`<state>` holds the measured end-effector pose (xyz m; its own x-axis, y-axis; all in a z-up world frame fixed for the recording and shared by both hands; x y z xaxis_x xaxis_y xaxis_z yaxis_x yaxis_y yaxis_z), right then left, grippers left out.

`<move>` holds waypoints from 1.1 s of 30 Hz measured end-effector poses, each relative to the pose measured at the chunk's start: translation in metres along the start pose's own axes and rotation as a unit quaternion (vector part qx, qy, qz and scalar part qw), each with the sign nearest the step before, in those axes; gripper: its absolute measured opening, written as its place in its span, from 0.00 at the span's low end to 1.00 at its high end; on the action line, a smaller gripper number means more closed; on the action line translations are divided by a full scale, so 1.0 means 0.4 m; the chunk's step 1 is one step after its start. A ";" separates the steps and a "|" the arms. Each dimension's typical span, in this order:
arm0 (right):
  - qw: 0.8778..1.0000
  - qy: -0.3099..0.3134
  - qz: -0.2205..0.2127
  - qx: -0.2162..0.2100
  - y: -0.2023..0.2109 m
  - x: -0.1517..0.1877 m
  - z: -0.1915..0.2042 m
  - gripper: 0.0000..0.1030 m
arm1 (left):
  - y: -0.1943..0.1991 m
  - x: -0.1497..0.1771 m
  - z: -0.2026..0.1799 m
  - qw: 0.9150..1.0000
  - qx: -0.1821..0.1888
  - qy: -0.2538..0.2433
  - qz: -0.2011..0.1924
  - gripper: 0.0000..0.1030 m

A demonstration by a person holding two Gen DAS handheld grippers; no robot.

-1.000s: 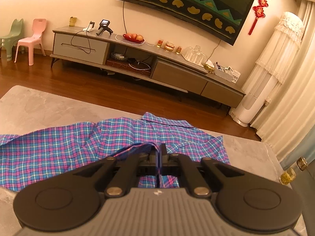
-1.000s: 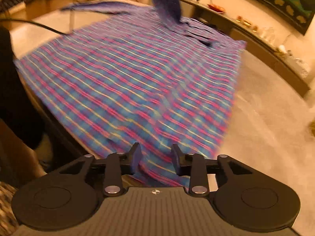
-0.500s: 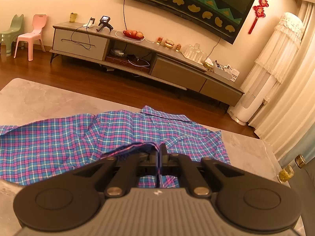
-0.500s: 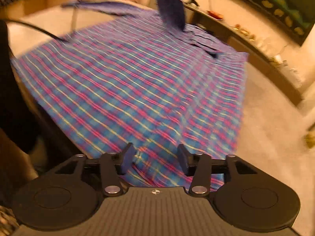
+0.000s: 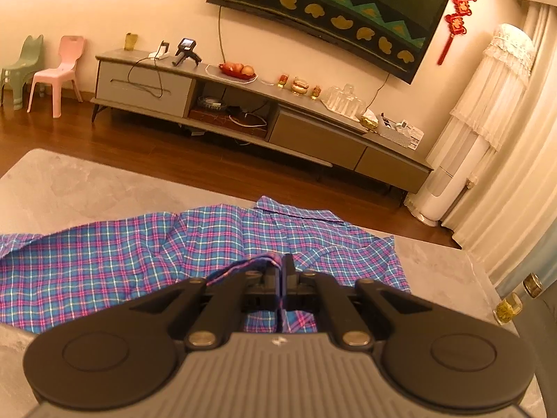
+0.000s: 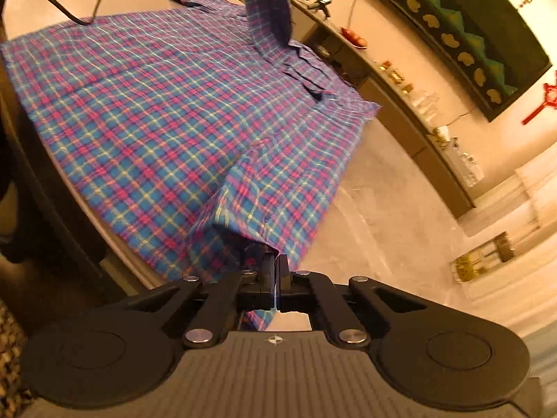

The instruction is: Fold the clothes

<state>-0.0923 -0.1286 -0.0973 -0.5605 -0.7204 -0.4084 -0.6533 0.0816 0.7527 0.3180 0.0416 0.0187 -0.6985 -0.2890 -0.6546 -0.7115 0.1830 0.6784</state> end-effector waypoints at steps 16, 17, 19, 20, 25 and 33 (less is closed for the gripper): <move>0.999 0.004 0.005 0.045 -0.036 0.035 -0.031 0.00 | -0.005 0.048 -0.034 0.999 -0.006 -0.035 0.013 0.01; 0.998 0.004 -0.006 0.069 -0.015 0.034 -0.058 0.00 | -0.003 0.047 -0.033 0.999 -0.007 -0.037 0.012 0.01; 0.992 0.023 -0.021 0.125 0.024 0.035 -0.102 0.00 | -0.003 0.047 -0.028 0.999 -0.011 -0.039 0.013 0.01; 0.992 0.032 -0.024 0.121 0.031 0.037 -0.100 0.00 | -0.004 0.050 -0.023 0.999 -0.012 -0.038 0.015 0.01; 0.999 0.030 -0.021 0.021 0.036 0.061 -0.038 0.00 | 0.003 0.100 -0.017 0.999 -0.004 -0.024 0.036 0.08; 0.989 -0.099 -0.068 -0.091 0.083 0.045 -0.044 0.62 | 0.105 0.479 -0.222 0.980 0.125 -0.057 0.140 0.25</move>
<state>-0.1153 -0.1508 -0.0705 -0.5740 -0.5664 -0.5914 -0.6372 -0.1446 0.7570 0.1609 -0.0894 -0.0485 -0.8629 -0.0893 -0.4975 -0.4769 0.4695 0.7430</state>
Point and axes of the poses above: each gripper's, at about its wrist camera, not at the fingertips, and y roughly against the way its jaws point, z to its left, x to its underside, the point moved 10 cm from there along -y, roughly the way its jaws point, and after that the axes turned 8 degrees about z, right-handed, at the moved point
